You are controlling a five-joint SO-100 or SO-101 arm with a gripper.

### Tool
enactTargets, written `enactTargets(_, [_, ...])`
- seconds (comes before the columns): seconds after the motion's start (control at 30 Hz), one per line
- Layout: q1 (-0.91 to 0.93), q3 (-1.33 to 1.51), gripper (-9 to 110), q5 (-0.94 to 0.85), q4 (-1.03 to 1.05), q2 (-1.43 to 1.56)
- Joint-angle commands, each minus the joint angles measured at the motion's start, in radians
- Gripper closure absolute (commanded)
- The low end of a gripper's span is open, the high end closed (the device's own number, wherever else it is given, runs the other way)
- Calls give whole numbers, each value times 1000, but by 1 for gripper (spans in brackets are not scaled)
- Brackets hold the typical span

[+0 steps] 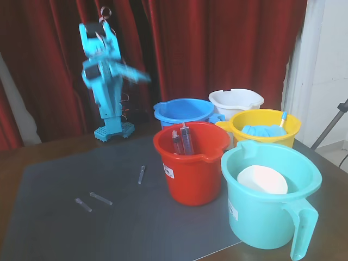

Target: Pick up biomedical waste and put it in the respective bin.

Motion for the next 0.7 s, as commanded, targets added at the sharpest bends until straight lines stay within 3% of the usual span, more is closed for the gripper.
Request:
enactTargets(0.0, [11,-101,101,-2,0,-141])
enactTargets(0.43, [69,-92,100,48,-84,-295])
enactTargets(0.67, [83,-95,83,43,-221,-374])
